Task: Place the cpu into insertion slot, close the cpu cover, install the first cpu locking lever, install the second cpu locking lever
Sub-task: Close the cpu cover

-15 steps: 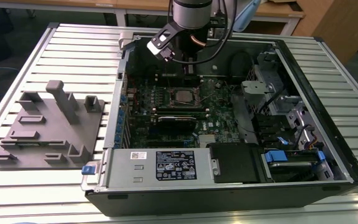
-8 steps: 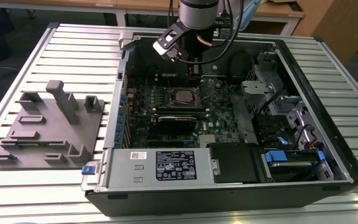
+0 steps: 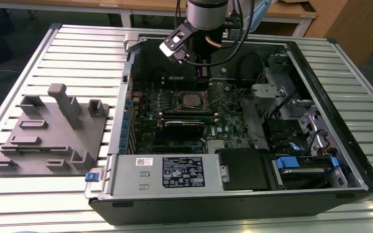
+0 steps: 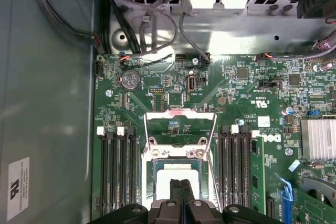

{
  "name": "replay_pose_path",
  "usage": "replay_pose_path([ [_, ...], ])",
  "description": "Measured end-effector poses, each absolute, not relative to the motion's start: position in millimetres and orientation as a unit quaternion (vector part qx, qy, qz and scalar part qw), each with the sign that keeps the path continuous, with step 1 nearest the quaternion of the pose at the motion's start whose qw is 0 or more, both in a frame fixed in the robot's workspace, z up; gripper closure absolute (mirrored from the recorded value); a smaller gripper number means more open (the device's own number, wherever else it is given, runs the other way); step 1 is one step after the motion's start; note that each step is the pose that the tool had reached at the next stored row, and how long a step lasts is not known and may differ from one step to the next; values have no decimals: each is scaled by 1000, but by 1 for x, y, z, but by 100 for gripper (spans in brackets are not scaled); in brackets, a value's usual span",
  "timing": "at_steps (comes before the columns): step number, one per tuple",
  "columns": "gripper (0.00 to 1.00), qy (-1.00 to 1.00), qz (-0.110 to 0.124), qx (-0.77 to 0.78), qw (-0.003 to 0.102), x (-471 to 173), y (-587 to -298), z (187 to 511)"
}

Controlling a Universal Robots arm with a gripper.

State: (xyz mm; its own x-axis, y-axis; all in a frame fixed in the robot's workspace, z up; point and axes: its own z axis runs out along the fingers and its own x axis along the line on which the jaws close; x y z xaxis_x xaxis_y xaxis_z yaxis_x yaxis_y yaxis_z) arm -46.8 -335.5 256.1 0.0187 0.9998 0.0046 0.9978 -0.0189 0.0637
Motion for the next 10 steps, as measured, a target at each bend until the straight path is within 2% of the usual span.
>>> replay_pose_path([
  [10, 90, 700, 24, 713, 21, -46, -335, 257],
])
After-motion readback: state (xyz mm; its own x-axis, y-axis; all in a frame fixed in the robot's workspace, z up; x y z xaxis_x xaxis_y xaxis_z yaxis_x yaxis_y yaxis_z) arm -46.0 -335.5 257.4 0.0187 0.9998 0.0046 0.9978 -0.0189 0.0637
